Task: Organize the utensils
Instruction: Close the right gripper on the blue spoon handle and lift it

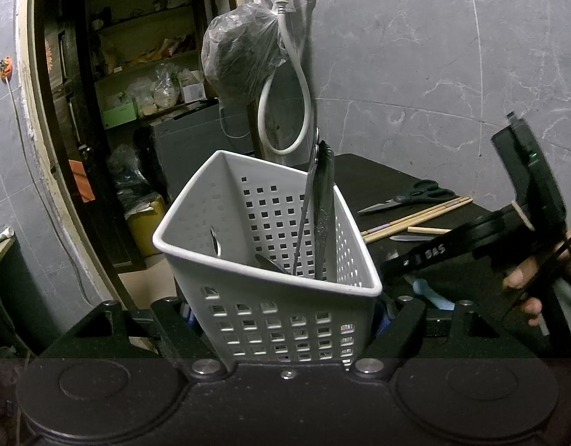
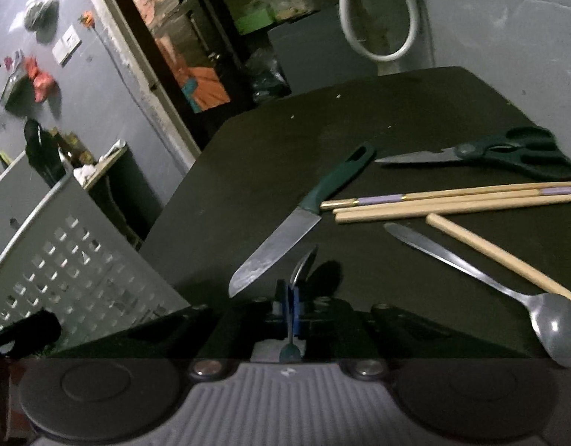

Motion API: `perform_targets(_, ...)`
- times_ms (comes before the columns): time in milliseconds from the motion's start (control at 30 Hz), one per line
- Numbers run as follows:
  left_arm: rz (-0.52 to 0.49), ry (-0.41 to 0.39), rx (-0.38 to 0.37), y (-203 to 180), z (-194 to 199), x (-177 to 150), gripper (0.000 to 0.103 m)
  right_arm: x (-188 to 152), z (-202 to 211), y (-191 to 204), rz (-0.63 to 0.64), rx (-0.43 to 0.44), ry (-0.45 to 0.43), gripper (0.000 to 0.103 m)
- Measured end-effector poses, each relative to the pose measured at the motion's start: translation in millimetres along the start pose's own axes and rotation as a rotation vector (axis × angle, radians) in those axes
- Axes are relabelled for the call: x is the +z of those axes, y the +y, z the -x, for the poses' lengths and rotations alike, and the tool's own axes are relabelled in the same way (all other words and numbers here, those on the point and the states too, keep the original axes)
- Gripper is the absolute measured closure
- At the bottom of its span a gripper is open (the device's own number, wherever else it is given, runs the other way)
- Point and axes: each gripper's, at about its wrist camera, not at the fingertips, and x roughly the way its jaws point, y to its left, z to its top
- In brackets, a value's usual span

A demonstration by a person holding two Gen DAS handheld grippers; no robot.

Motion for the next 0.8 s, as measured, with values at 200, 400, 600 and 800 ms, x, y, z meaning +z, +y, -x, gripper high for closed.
perform_targets(200,0.000,-0.001,0.001,-0.5,-0.1,-0.1,0.023,-3.9,32.4,-8.4,-0.081,0.007,-0.088,0.100)
perform_targets(400,0.001,-0.007,0.002,-3.8,-1.0,2.4,0.023,-8.3,59.4,-9.7,-0.090,-0.011,-0.150,0.100)
perform_targets(600,0.001,-0.010,-0.001,-2.1,-2.2,1.8,0.024,-9.4,76.2,-3.4,-0.076,-0.025,-0.179,0.100)
perform_targets(800,0.001,-0.010,-0.001,-2.3,-2.4,1.9,0.024,-5.9,95.8,12.6,-0.021,-0.023,-0.226,0.100)
